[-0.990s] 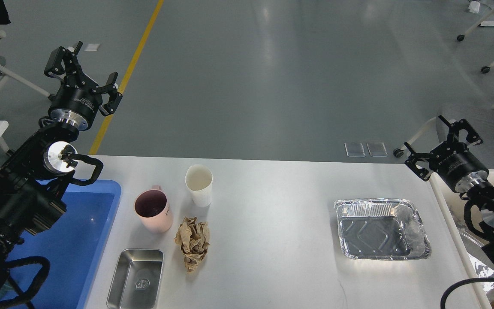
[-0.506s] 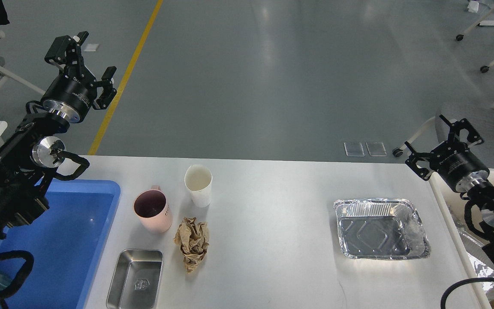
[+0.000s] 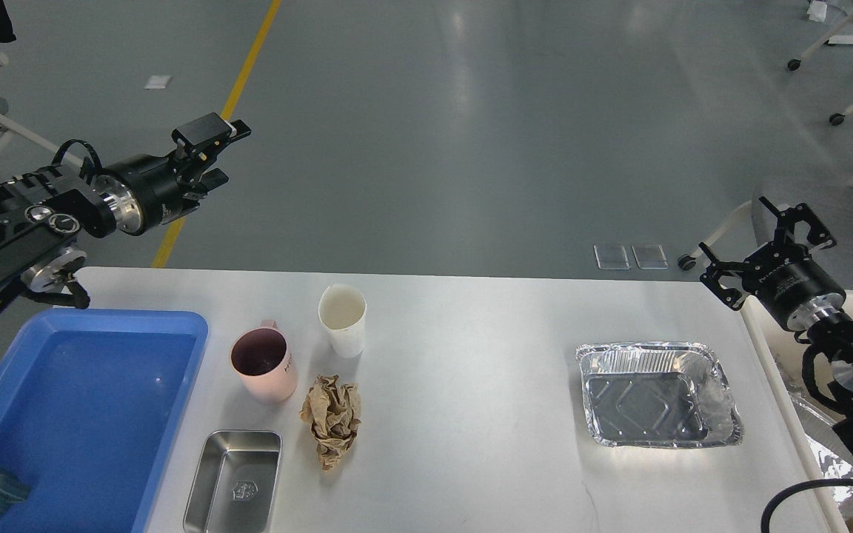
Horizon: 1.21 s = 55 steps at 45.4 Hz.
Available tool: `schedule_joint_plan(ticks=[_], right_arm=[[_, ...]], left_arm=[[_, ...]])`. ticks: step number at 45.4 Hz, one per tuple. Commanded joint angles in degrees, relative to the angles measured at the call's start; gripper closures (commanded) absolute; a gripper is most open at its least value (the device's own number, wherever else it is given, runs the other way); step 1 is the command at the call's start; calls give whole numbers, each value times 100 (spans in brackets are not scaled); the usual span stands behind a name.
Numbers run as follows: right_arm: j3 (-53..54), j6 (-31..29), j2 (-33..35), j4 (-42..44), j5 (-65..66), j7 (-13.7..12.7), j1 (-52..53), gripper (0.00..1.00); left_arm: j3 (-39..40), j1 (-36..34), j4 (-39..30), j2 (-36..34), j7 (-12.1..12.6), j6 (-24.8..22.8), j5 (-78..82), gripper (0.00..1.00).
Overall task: Tidy desktop
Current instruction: 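Raise the left arm and swing it out past the blue bin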
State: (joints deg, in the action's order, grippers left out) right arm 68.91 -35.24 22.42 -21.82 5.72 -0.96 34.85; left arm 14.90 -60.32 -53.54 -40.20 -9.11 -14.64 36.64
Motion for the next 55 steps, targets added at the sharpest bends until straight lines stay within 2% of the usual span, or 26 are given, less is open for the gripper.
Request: schedule_joint_plan(ticks=[1,11,17,22,27,29,33,50,55], right_arm=[[-9,-1,-9,-15,-1,-1,-14,0],[-18,-1,-53,-24,8,-1,-14,0],[-18,-1,-62,-24,8,-1,-14,0],[-18,-1,-71,-33,8,-1,-5,0],[-18,-1,-71,-59,16,-1,-5,0],[-27,-1,-71,-68,16,-1,-14,0],[-18,-1,-71,-68,16,-1,-31,0],[-18,-10,-132,-112,16,-1,-75,0],[-18,-10,-132,-112,25,-1,-84,0]], left_arm=[[-549,-357,-516,-733,172,-389,1,3],[-1313,-1042,-1922,-2008,234,-759,194,5],[-1806,-1385,-2642,-2545,225,-812,458,6],[-1965,-1509,-3153,-3037,234,-1092,529,5],[-1965,-1553,-3382,-3363,269,-1374,590,5],[-1965,-1649,-3592,-3714,418,-1629,590,5],[-1956,-1798,-3856,-4100,506,-1848,582,5],[-1701,-2282,-4375,-5472,577,-3219,590,4],[-1394,-2300,-4410,-5656,954,-3694,590,4]])
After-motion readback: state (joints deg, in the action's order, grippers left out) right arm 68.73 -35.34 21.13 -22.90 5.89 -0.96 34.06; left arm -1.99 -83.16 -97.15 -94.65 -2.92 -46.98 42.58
